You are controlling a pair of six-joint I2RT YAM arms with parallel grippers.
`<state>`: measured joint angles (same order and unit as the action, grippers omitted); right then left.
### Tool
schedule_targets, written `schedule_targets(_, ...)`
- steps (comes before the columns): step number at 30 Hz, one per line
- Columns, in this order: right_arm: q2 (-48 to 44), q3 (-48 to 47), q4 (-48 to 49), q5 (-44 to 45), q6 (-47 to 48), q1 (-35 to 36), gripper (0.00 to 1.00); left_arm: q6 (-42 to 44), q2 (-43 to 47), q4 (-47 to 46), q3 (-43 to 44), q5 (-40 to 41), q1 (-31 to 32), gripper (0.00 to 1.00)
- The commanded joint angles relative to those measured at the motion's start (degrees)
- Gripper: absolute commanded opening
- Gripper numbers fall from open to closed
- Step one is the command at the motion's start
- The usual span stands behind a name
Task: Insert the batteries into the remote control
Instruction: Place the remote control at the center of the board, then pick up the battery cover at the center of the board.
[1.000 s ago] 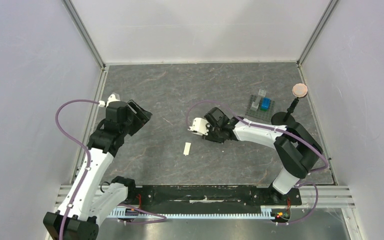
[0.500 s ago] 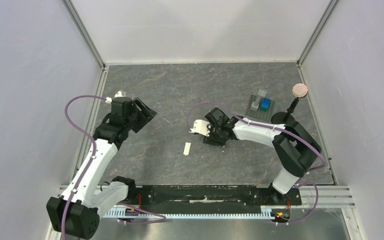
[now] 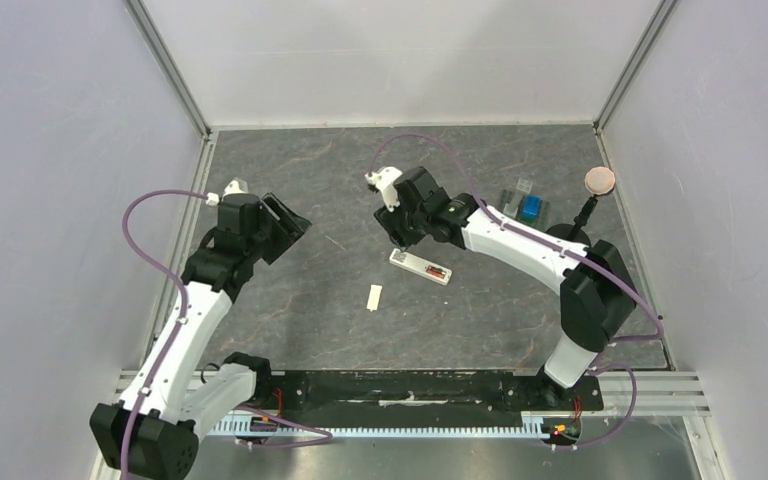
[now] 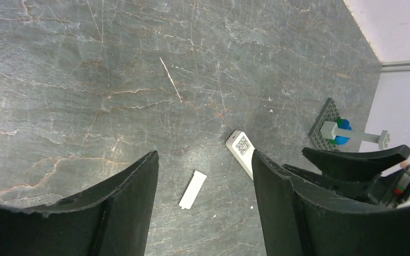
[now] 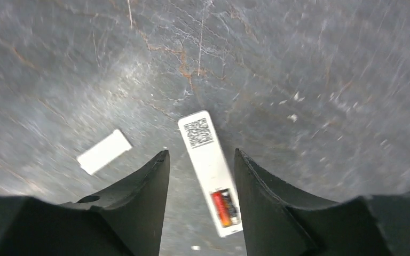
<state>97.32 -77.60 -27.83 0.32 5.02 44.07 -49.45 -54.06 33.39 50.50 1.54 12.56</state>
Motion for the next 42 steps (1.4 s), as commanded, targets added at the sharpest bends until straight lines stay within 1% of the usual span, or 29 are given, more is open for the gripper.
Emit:
schedule_targets(1,0.8,4.4,4.5,7.4,-34.3,3.1,0.52,2.1,4.4,1.3,-1.0,3.0,-0.2,0.7)
schedule_targets(3,0.2,6.7,6.1,14.0,-41.7,6.3,0.57,2.1,5.8,1.6,-2.1,3.1,-0.2,0.7)
schedule_targets(4,0.1,7.5,7.5,15.1,-44.0,7.9,0.59,2.0,6.7,1.8,-2.8,3.0,-0.2,0.7)
schedule_targets(6,1.0,7.8,7.3,18.8,-50.9,10.2,0.6,1.6,8.1,1.8,-4.3,2.5,-0.2,0.7)
schedule_targets(7,1.7,7.7,6.9,18.6,-53.9,10.7,0.6,1.4,8.8,1.7,-5.0,2.2,-0.2,0.7)
schedule_targets(9,3.7,5.7,3.4,20.6,-59.7,11.7,0.6,1.3,9.9,1.4,-6.5,1.2,-0.2,0.7)
schedule_targets(12,8.2,1.0,-2.6,24.0,-64.6,13.0,0.6,1.1,11.4,0.5,-8.5,0.3,-0.2,0.69)
schedule_targets(16,13.6,-5.3,-9.5,25.9,-70.6,14.0,0.59,1.4,13.2,0.1,-10.3,0.4,-0.2,0.69)
schedule_targets(22,18.5,-10.9,-15.1,26.9,-77.2,15.2,0.57,2.6,15.4,0.0,-12.0,2.0,-0.1,0.69)
schedule_targets(27,21.1,-12.4,-18.3,25.3,-82.7,15.6,0.54,3.3,16.5,-0.2,-12.8,2.9,-0.2,0.69)
schedule_targets(36,24.2,-14.6,-22.4,23.8,-86.9,16.2,0.48,3.3,17.9,-0.3,-15.3,2.4,-0.2,0.69)
schedule_targets(42,26.3,-16.1,-24.2,22.5,-87.0,16.2,0.48,1.9,19.5,-1.0,-17.2,1.7,-0.2,0.69)
